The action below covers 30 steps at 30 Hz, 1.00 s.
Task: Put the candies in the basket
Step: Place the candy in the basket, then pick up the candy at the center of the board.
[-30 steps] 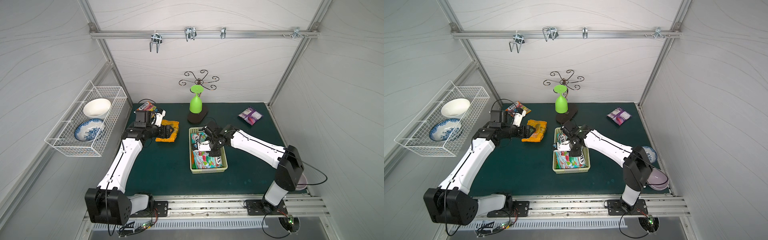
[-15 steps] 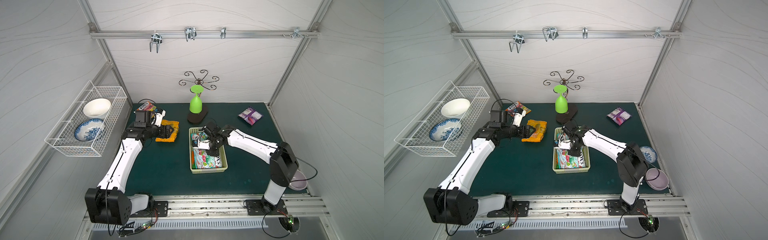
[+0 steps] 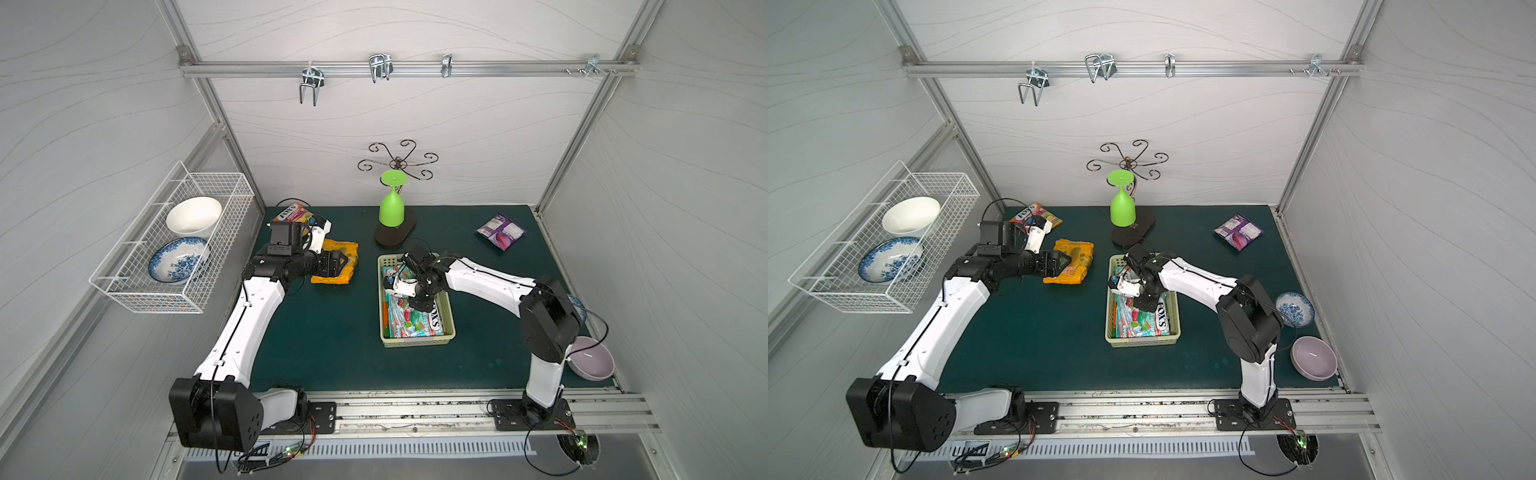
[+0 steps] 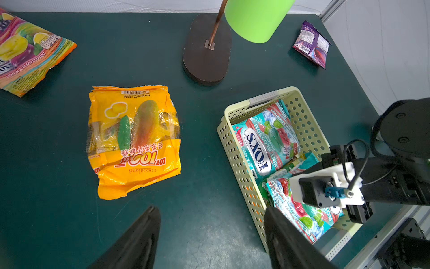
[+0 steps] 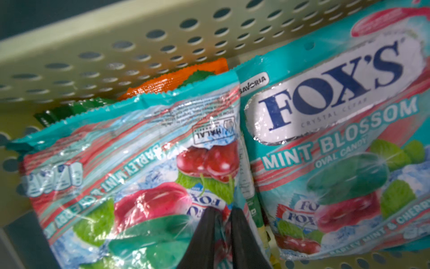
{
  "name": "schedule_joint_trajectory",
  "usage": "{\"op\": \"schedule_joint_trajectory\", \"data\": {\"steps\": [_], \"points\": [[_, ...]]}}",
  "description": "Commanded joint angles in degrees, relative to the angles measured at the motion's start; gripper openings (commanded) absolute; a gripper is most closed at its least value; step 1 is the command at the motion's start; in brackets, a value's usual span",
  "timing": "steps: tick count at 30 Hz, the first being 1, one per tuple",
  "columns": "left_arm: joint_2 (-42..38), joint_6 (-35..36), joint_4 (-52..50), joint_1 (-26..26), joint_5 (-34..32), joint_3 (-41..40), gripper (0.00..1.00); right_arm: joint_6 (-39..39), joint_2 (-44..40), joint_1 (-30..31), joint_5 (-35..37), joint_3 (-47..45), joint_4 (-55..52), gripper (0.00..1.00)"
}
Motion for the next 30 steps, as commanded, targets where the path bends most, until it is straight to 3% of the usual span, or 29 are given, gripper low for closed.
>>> {"op": "schedule_joint_trajectory", "data": {"steps": [1,7,14,22,30], "points": [[-1.23,-0.33,2.66,0.39,1.03,-0.08,0.74,1.08,-1.76,0.92,-0.89,-1.30,-1.04,0.35],[-0.84,-0.43,2.57,0.57,0.73,0.27,0.74,4.33,-9.10,-0.95,0.12,-0.46,0.71,0.61],[-0.57,-0.60,2.64,0.81,0.54,0.15,0.75,10.55,-12.83,-5.50,3.85,1.01,1.31,0.73],[-0.55,-0.77,3.00,0.83,0.94,-0.26,0.76,19.43,-13.30,-12.40,16.59,2.96,2.23,0.89],[-0.97,-0.41,2.75,0.79,0.50,-0.38,0.81,36.99,-12.26,-23.98,13.54,7.19,-1.15,0.96]]}}
